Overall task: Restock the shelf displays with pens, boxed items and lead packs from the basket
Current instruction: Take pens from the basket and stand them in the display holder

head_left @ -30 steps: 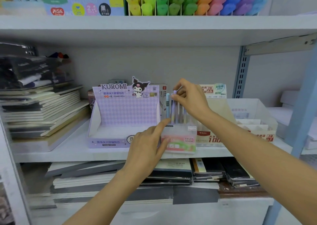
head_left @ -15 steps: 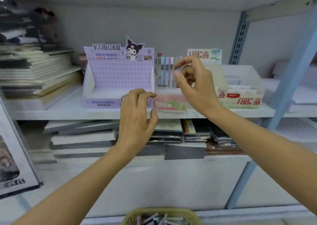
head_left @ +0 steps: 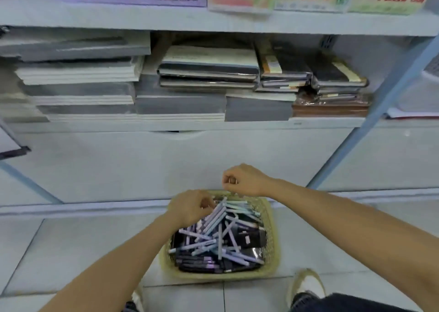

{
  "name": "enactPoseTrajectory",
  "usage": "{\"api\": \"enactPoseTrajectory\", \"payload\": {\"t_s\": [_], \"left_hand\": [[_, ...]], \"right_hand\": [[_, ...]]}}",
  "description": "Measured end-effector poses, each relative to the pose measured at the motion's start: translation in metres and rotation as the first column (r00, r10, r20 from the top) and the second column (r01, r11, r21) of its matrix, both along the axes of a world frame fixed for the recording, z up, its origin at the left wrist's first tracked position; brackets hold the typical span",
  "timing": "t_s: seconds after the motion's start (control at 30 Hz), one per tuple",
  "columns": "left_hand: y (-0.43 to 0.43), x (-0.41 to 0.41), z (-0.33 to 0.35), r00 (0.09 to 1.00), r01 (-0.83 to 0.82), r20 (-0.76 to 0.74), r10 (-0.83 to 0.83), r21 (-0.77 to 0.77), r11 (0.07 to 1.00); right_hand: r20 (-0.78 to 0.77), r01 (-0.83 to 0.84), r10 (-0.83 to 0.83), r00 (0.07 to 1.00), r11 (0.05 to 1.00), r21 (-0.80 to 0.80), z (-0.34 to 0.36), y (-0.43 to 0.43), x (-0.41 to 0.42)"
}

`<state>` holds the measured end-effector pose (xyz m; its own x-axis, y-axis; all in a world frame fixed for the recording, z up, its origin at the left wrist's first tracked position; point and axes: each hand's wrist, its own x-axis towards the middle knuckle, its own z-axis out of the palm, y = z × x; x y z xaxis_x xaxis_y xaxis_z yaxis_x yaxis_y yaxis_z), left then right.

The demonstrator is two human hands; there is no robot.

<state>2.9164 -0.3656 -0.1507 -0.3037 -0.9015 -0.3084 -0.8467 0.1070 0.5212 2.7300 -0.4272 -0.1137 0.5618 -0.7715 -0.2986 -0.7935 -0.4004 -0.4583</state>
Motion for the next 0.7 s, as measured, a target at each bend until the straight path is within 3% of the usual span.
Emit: {"api": "enactPoseTrajectory", "payload": {"t_s": [0.1, 0.3, 0.47, 0.6, 0.7], "left_hand": [[0.008, 0.005, -0.051, 0.993, -0.109, 0.043, 0.106, 0.052, 0.993], [0.002, -0.003, -0.109, 0.987, -0.157, 0.039, 0.153, 0.134, 0.978], [0.001, -0.016, -0.141, 0.982, -0.185, 0.067, 0.176, 0.165, 0.969], [-0.002, -0.021, -0.156, 0.961, -0.182, 0.224, 0.165, 0.055, 0.982], [-0.005, -0.025, -0.161, 0.921, -0.075, 0.387, 0.052, 0.044, 0.996]], "right_hand": [[-0.064, 0.109, -0.100, 0.993, 0.984, 0.143, -0.062, 0.006, -0.004], [0.090, 0.333, -0.376, 0.922, 0.891, 0.308, -0.136, 0.008, 0.004], [0.118, 0.360, -0.407, 0.906, 0.886, 0.293, -0.166, 0.001, 0.011], [0.182, 0.272, -0.333, 0.925, 0.917, 0.293, -0.181, 0.006, 0.009], [0.271, 0.307, -0.404, 0.874, 0.890, 0.337, -0.185, 0.006, 0.002]]}}
